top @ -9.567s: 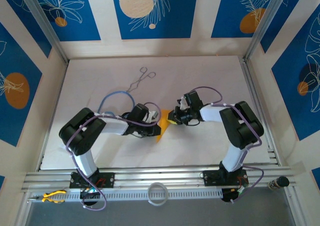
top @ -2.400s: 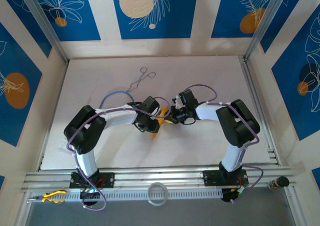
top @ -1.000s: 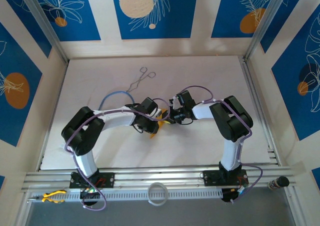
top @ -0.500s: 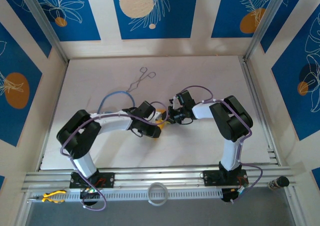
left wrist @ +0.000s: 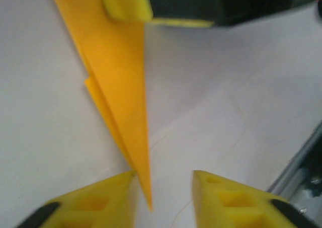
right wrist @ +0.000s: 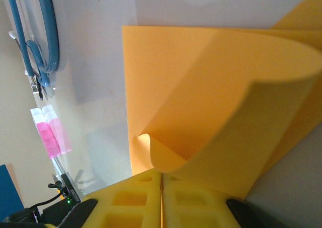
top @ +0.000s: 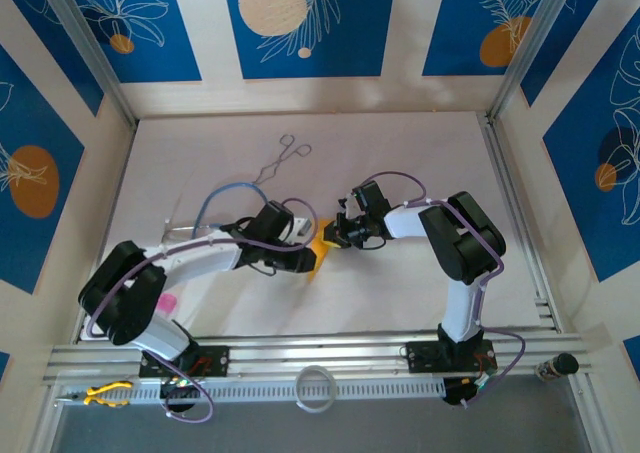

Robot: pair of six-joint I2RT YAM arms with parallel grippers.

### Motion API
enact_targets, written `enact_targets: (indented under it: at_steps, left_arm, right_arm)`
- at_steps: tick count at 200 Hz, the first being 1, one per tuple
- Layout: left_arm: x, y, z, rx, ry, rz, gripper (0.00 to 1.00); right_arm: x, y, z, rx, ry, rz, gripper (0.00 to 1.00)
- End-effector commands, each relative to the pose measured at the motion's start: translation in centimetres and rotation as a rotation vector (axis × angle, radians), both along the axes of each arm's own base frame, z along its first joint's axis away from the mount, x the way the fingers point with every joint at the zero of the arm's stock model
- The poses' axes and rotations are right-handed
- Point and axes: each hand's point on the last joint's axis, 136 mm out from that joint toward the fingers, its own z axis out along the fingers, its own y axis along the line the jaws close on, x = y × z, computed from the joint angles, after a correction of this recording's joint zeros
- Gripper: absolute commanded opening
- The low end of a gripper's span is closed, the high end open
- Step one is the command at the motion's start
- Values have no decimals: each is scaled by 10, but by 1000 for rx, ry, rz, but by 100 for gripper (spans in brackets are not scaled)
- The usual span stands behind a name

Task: Fold a paper plane with a square sheet of paper (pick it up from the middle)
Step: Fold the wing for the fifth time at the center of the table.

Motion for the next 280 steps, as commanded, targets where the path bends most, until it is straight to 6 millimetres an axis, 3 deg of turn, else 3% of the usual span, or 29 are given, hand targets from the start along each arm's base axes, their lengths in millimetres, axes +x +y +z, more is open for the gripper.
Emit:
enact_targets:
  at_steps: [1,36,73,124,170,206,237,280]
  left_arm:
    - [9,-23,20,-166,37,14,22]
    - [22,-44,16,-230,91,21,13]
    - [23,-44,-13,-190,145,44,12]
    - [-2,-30,-50,-170,258,70,12]
    - [-30,-17,-63,-202,336,86,12]
    - [-42,-6,-57,-175,336,79,12]
    - [-45,-8,-37,-211,307,33,12]
    - [-13,-5,-5,-245,146,103,13]
  right_arm:
    - [-12,-17,-32,-123,75,-24,9]
    - [-13,-18,-32,-126,78,-26,8]
    - [-14,-17,-33,-128,80,-23,8]
    - [-15,-19,-35,-138,80,-24,8]
    - [-16,-22,-38,-154,86,-24,8]
    - [-16,-23,-39,-161,88,-27,8]
    - [-17,-23,-39,-163,88,-27,8]
    - [-16,-23,-37,-159,84,-26,8]
